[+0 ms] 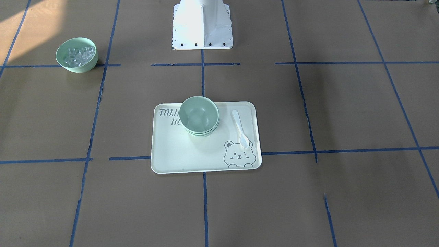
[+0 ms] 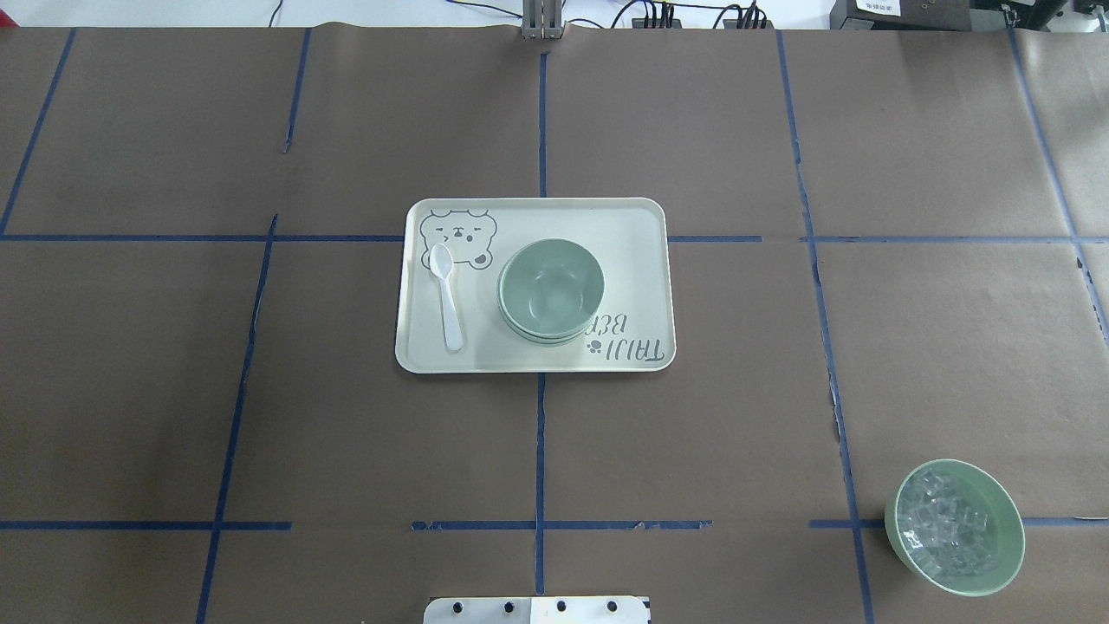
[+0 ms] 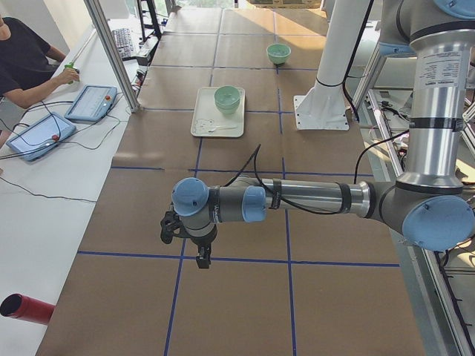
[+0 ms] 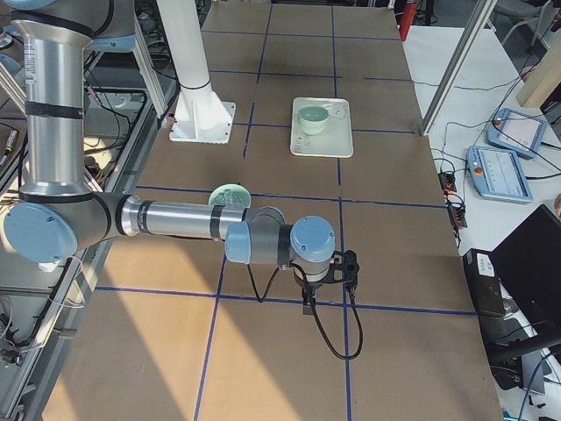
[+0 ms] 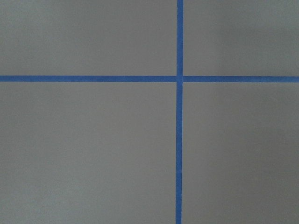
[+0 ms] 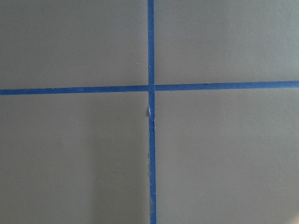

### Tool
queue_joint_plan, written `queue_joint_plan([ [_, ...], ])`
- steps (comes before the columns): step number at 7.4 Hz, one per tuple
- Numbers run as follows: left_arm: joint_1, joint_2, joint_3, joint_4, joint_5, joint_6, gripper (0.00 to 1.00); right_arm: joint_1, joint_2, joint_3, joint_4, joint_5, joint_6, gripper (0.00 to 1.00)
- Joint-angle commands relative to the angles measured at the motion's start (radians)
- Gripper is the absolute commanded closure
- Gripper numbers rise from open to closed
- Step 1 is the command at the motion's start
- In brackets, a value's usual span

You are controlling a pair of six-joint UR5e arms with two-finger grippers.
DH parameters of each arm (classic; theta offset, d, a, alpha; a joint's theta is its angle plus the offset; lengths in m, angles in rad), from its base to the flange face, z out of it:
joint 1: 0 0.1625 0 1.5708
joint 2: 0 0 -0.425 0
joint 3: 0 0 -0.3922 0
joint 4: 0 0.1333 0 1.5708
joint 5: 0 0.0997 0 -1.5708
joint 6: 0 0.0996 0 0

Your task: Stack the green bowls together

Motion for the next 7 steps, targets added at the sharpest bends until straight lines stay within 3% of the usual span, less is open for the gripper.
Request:
queue_joint_plan([
  [1, 0.0, 0.0, 0.001, 0.0, 0.0, 0.0, 0.0, 0.007, -0.009, 0.035, -0.035, 0.013, -0.003, 0.0],
  [7, 0.0, -0.001, -0.001, 0.0, 0.0, 0.0, 0.0, 0.006, -0.006, 0.035, -0.03, -0.001, -0.004, 0.0],
])
